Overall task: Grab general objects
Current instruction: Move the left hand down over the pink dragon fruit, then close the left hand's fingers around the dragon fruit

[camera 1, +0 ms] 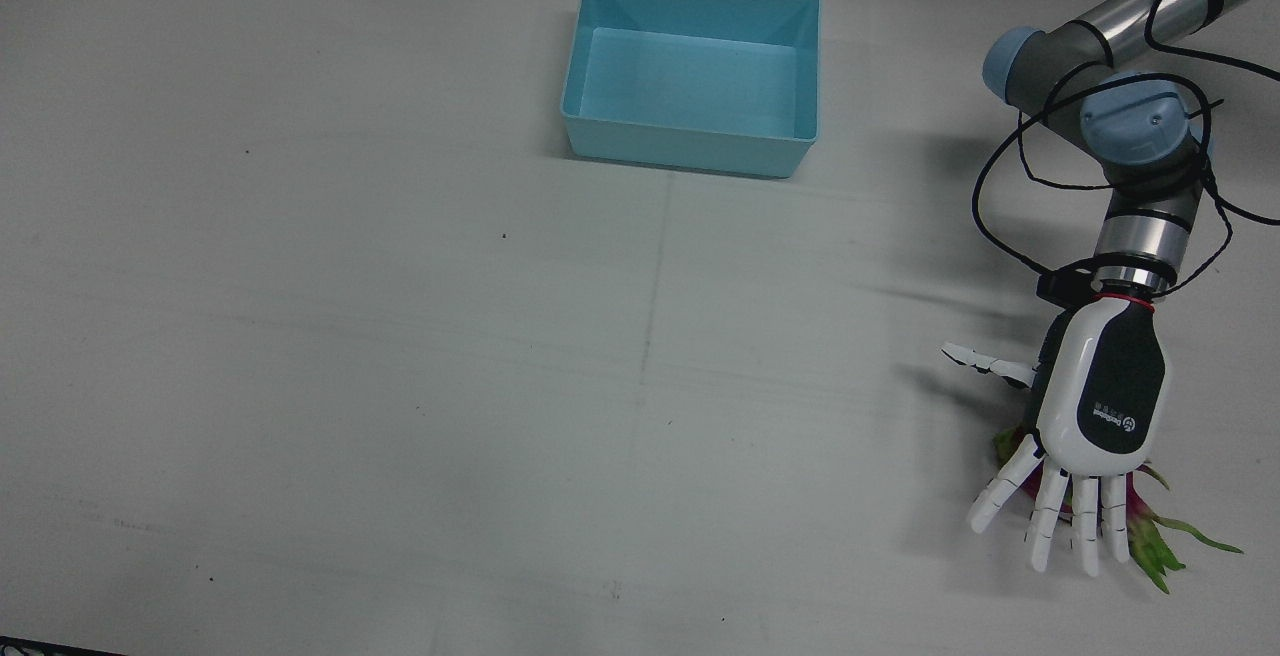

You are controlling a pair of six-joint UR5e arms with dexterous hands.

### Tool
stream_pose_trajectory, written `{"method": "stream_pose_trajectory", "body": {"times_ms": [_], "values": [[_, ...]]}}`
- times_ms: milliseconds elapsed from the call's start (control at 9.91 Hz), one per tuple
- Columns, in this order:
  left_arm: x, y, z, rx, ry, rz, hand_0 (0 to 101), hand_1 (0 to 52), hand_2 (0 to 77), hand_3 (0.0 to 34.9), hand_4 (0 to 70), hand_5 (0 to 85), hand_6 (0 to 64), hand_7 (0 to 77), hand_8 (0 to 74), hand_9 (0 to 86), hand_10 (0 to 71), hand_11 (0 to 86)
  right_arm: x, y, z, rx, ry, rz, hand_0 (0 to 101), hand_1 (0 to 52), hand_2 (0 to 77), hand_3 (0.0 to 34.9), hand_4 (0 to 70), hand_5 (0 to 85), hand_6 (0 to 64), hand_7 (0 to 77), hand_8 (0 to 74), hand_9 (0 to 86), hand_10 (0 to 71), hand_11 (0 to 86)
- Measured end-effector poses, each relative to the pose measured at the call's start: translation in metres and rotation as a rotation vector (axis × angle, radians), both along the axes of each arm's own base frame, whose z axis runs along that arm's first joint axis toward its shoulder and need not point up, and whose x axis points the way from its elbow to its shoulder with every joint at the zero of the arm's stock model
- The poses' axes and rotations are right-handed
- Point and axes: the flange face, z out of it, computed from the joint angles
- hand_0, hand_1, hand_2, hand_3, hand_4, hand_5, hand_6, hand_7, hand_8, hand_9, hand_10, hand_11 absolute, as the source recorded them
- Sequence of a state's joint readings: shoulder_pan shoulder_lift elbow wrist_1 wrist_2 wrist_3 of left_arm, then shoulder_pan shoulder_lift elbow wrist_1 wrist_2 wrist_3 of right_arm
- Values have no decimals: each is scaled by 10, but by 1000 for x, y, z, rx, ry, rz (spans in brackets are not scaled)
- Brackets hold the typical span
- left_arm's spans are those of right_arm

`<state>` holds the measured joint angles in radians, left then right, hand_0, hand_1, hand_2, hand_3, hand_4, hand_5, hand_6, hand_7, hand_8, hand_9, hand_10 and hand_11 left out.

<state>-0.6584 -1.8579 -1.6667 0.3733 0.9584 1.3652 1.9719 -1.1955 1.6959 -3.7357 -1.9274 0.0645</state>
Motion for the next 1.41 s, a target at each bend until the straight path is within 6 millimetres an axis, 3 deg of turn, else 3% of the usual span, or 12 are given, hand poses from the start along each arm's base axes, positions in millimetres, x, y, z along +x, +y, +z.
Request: {"method": "stream_pose_trajectory", "body": {"times_ms": [606, 1211, 1413], "values": [[-15, 0, -15, -9, -15, -45, 466, 0, 16, 303, 54, 65, 16, 16, 16, 11, 136, 11, 0, 0, 0, 0, 0, 0, 1, 60, 16, 0, 0, 742, 0, 0, 0, 16, 5, 11], [-11, -9, 25, 6, -133, -76, 454, 0, 16, 303, 54, 49, 11, 16, 16, 5, 136, 11, 0, 0, 0, 0, 0, 0, 1, 60, 16, 0, 0, 742, 0, 0, 0, 11, 0, 11], [-11, -11, 28, 14, -158, -77, 455, 0, 11, 302, 54, 44, 11, 16, 16, 5, 136, 11, 0, 0, 0, 0, 0, 0, 2, 60, 16, 0, 0, 742, 0, 0, 0, 11, 5, 11]]}}
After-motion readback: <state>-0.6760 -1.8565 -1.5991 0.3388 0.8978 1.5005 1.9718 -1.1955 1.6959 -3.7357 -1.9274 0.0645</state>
